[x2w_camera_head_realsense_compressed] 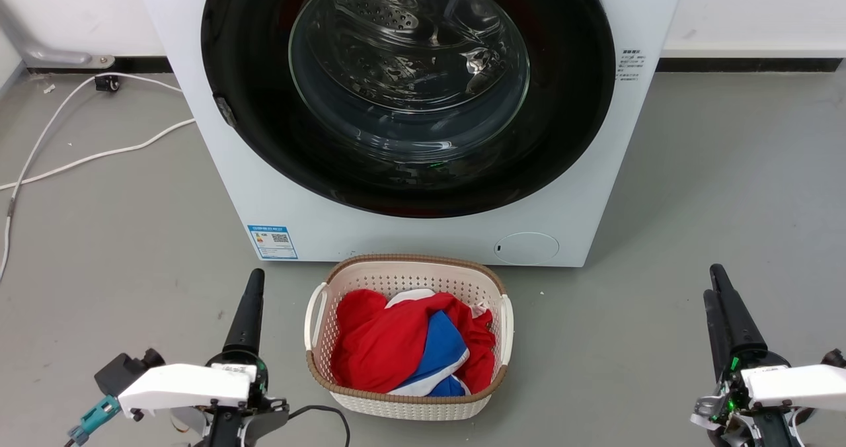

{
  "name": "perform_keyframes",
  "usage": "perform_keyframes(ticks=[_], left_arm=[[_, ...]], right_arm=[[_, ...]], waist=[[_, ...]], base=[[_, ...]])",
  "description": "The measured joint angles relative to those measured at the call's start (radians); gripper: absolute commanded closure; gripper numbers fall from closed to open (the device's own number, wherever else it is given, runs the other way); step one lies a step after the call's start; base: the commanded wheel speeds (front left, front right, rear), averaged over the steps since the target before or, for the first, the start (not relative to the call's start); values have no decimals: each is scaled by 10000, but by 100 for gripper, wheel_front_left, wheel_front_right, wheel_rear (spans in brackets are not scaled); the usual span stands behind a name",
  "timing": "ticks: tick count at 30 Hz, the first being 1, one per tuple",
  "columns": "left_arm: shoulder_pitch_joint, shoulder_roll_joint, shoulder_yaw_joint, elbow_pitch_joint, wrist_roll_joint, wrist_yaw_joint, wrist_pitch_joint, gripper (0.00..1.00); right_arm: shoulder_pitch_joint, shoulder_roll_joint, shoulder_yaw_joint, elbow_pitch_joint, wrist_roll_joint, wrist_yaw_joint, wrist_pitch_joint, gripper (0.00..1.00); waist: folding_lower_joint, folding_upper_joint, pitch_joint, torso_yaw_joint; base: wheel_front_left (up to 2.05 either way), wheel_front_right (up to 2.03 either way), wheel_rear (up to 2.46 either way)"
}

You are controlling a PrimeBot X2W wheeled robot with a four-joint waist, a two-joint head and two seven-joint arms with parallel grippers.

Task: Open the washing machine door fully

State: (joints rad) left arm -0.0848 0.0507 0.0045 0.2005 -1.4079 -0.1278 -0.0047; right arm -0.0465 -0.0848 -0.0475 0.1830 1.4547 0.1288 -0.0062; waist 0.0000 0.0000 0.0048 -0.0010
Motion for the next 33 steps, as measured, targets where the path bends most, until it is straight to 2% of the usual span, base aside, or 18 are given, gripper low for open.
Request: perform_keyframes(ticks=[11,18,25,33], left_arm=[[-68,0,-445,-301,2573,0,-405,0],[-121,4,-671,-311,4667,4,-623,0],[-169,132,-993,-393,6464,316,-867,0],[-178,345,-1319,-437,7752,640,-1087,0]], right_arm=[[51,-165,48,-255,-2504,0,-414,0],[75,-178,15,-366,-4289,2,-476,0],[84,-173,46,-537,-5770,2,-447,0],[113,-176,65,-675,-7258,2,-339,0]], waist=[[0,0,4,-4],[0,0,3,-15],[0,0,3,-22],[0,0,-1,-25]], base=[[0,0,0],[0,0,0],[0,0,0],[0,0,0]])
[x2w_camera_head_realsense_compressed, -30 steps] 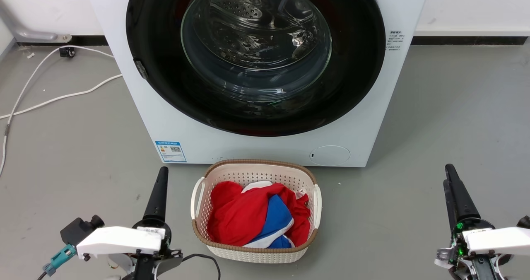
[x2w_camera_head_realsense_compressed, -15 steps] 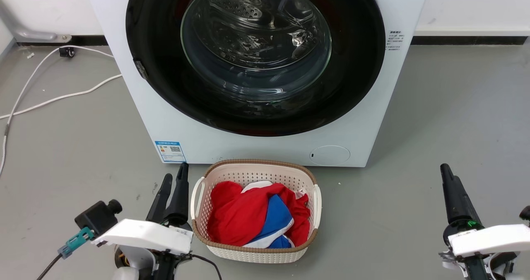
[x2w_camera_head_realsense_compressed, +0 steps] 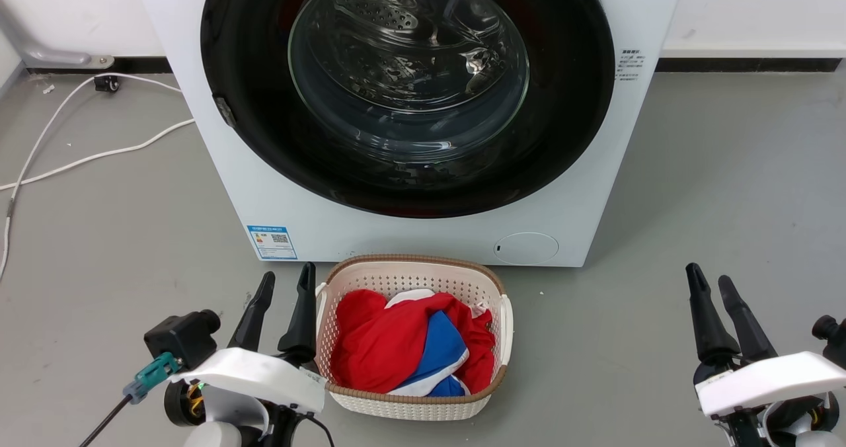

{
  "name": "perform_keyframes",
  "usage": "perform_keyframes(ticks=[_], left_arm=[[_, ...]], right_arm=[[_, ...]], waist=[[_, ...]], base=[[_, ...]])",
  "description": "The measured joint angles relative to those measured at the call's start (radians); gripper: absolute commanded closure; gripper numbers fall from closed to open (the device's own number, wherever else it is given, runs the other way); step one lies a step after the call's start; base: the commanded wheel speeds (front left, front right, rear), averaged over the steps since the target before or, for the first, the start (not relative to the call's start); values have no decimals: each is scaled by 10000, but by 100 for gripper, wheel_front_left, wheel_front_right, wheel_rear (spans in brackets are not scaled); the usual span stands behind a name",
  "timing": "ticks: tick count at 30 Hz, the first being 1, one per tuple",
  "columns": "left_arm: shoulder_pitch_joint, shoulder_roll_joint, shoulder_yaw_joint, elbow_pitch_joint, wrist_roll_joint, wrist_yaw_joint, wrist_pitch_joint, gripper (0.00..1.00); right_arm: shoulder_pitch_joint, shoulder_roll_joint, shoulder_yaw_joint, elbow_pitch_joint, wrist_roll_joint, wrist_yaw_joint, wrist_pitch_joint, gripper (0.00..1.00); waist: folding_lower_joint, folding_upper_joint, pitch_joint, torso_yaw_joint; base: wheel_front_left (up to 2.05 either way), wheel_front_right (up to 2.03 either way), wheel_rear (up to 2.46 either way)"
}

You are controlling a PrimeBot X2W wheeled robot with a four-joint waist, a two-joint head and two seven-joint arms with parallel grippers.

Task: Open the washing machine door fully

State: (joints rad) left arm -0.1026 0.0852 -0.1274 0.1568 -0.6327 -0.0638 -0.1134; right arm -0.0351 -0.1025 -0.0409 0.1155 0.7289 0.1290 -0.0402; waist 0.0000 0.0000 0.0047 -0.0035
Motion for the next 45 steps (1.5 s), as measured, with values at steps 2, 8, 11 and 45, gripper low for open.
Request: perform_keyframes(ticks=[2,8,11,45], left_arm=[[-3,56,-77,0,286,77,-56,0],[-11,240,-303,-2,1014,301,-222,0],[-26,311,-395,8,1333,410,-309,0],[-158,500,-970,426,3875,765,-1057,0]], right_arm=[[7,-12,27,-33,-401,2,27,0],[111,-21,44,-105,-1333,2,100,0],[128,-21,54,-142,-1720,2,113,0],[419,111,15,-654,-4987,4,309,0]], waist=[[0,0,-5,-5],[0,0,-19,-9],[1,0,-21,-11],[0,0,-41,-6]], base=[[0,0,0],[0,0,0],[0,0,0],[0,0,0]])
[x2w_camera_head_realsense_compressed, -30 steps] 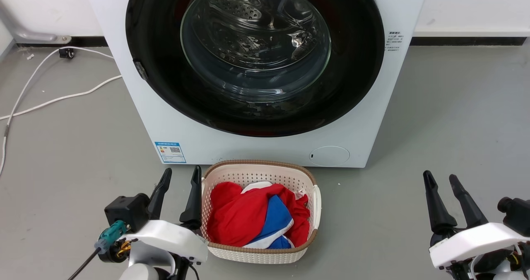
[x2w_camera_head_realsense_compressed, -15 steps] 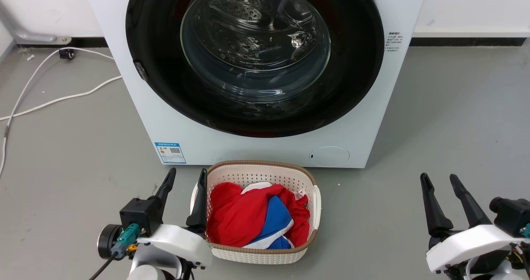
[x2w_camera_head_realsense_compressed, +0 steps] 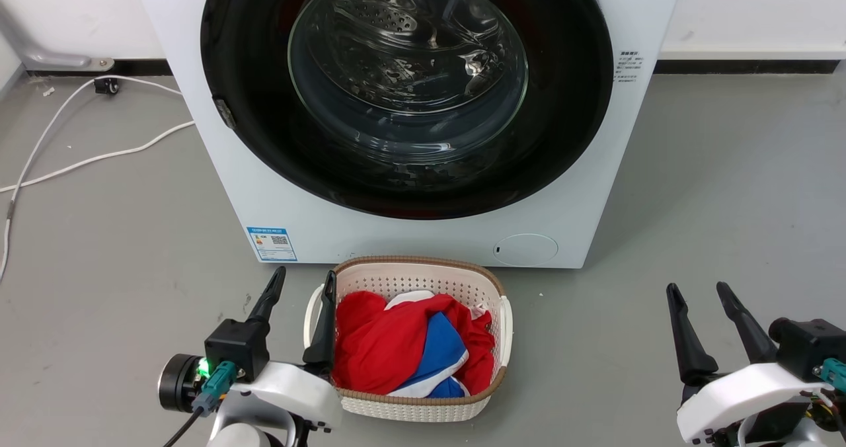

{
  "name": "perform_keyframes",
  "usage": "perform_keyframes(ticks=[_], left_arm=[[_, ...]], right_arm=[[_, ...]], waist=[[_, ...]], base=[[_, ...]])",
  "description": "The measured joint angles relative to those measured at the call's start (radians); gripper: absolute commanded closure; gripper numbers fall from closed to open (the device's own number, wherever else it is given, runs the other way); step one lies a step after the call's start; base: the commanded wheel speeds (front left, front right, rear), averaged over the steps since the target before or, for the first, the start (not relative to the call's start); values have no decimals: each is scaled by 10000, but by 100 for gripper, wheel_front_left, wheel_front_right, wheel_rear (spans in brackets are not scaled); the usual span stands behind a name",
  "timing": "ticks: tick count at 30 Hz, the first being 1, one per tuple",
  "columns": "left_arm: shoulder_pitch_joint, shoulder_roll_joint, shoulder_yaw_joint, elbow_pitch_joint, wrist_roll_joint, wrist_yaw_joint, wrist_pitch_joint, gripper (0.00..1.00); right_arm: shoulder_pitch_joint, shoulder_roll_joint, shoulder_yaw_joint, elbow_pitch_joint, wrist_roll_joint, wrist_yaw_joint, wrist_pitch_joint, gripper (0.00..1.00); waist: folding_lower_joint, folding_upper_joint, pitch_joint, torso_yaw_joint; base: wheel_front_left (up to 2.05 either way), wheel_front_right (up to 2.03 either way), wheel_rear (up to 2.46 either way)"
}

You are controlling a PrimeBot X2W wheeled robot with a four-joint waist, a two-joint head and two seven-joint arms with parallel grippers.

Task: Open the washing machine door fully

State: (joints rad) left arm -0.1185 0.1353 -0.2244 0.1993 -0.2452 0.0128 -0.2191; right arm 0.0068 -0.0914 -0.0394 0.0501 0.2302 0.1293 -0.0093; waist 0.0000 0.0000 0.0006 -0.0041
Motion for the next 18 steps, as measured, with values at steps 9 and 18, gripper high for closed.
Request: perform_keyframes(ticks=[9,18], left_arm=[[0,-205,249,127,211,-301,-173,0],[0,-387,493,362,589,-529,-320,0]], right_arm=[[50,109,-111,-79,-410,0,25,0],[66,222,-211,-165,-836,2,-73,0]], waist=[[0,0,15,7],[0,0,31,-4]], base=[[0,0,0],[0,0,0]])
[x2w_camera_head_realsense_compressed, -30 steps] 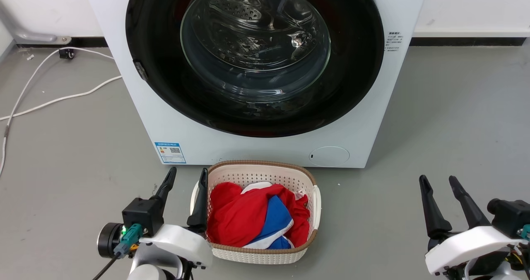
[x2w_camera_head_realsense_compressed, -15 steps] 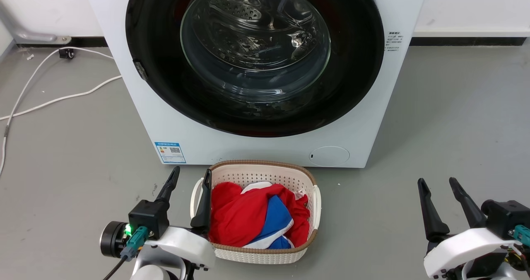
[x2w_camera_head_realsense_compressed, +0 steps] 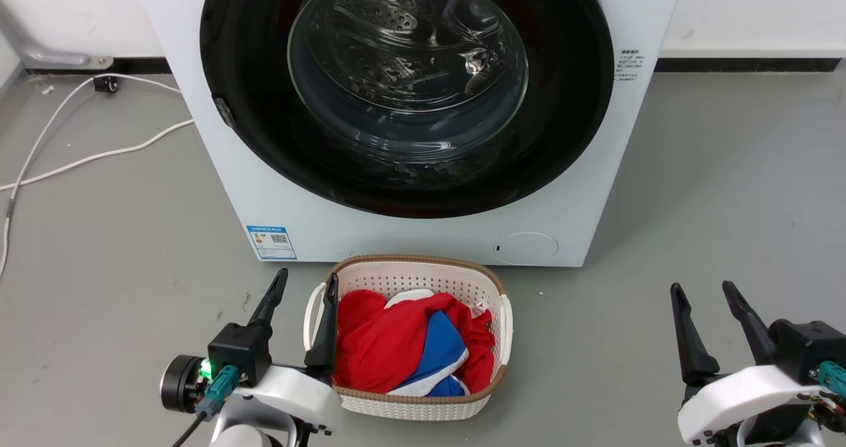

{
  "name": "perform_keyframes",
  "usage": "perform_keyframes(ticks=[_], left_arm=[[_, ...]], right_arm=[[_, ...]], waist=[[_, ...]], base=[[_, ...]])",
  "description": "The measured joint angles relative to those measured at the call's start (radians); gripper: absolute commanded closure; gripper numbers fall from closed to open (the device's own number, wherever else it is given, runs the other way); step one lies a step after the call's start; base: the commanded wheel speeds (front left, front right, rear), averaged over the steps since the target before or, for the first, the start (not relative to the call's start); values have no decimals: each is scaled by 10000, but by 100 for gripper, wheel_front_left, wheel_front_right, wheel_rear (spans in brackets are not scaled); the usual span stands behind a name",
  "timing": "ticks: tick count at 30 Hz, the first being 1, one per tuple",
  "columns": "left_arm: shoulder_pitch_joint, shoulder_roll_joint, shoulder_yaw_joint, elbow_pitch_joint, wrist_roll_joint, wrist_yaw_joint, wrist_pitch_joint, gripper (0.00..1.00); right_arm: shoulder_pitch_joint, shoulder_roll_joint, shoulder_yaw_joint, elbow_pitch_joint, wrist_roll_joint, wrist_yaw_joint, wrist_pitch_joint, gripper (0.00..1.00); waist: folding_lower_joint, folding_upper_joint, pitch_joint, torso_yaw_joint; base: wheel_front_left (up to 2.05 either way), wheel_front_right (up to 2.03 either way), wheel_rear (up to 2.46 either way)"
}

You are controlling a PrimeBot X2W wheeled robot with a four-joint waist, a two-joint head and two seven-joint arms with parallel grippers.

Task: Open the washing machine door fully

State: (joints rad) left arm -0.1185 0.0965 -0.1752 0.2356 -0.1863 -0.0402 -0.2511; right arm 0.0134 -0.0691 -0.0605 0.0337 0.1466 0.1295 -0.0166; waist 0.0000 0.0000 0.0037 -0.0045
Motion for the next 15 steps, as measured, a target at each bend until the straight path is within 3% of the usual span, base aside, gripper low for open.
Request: perform_keyframes(ticks=[15], left_arm=[[-8,-222,349,249,278,-176,-105,0]], right_arm=[[73,115,-182,-40,-226,12,-107,0]], waist=[[0,0,26,29]], base=[[0,0,0]])
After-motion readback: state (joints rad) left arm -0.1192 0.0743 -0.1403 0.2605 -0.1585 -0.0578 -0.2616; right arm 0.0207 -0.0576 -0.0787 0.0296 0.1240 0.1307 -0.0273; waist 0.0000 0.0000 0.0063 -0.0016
